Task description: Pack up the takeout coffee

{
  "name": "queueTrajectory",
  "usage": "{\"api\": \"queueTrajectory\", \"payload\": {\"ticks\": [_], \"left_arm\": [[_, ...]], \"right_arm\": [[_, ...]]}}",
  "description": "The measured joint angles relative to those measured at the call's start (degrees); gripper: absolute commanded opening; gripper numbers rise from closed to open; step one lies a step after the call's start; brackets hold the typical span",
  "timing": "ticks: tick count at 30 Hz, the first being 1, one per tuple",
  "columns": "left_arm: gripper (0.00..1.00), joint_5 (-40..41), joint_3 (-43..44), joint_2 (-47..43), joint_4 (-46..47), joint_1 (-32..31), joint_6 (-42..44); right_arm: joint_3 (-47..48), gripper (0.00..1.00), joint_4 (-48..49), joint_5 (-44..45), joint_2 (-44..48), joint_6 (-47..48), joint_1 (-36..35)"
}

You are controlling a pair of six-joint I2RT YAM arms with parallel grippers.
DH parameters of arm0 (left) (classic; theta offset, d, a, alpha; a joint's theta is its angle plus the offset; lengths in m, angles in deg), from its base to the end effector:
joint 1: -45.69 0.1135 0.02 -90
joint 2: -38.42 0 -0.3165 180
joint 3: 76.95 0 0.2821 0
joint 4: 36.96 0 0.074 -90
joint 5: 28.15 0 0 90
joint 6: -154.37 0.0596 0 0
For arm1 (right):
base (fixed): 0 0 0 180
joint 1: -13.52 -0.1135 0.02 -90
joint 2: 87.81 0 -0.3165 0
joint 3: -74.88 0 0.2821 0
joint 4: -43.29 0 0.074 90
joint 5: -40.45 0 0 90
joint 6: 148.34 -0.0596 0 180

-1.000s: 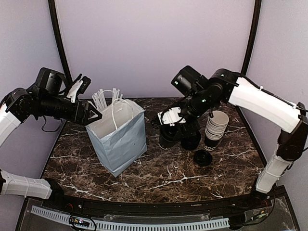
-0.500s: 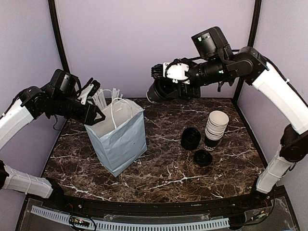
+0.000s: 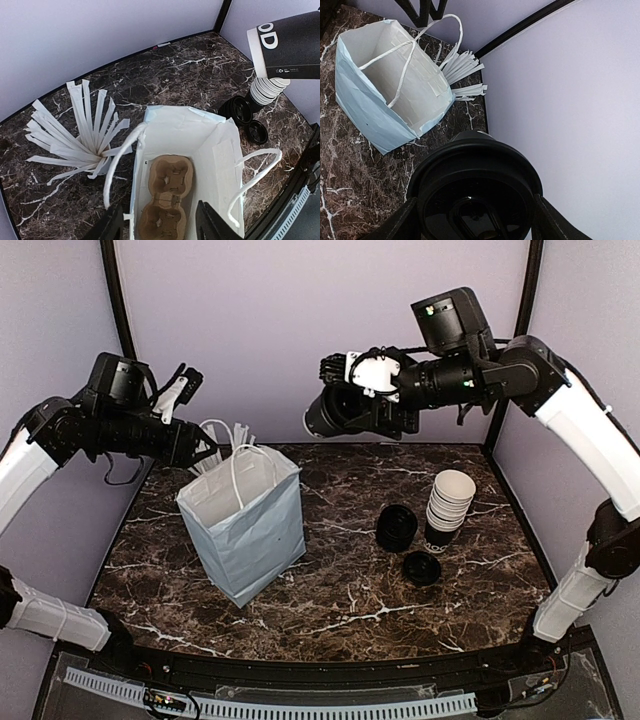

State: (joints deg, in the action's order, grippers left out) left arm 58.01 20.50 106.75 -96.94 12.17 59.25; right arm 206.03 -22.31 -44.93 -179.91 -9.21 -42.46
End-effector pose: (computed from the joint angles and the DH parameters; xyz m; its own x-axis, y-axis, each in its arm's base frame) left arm 0.2180 -0.1492 0.4765 -0.4794 0.2107 -0.8519 0.5584 0.8222 -0.1108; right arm 0.2110 0.3040 0.5479 0.4306 -0.7093 -0.5581 -0.7033 0.1238 -0.7000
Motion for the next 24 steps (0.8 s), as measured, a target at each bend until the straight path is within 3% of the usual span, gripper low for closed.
{"api": "queueTrajectory", "payload": {"ticks": [5, 11, 21, 24], "left_arm": [[0.6, 3.21, 1.81, 0.55, -3.04, 0.0, 0.72], [0.57, 4.44, 1.81, 6.01, -6.29, 0.0, 0.83], [0.29, 2.99, 0.09, 7.52, -6.62, 0.0, 1.07], [0.16, 2.91, 0.04, 7.89, -6.64, 0.0, 1.55]], "right_arm": [[-0.09, 0.52, 0.5, 0.17, 0.0, -0.15, 0.0], [-0.39, 0.52, 0.61, 0.37, 0.0, -0.17, 0.0], [-1.62, 0.52, 0.63, 0.35, 0.0, -0.42, 0.0], [-1.6, 0.52, 0.63, -0.2, 0.0, -0.63, -0.04]]}}
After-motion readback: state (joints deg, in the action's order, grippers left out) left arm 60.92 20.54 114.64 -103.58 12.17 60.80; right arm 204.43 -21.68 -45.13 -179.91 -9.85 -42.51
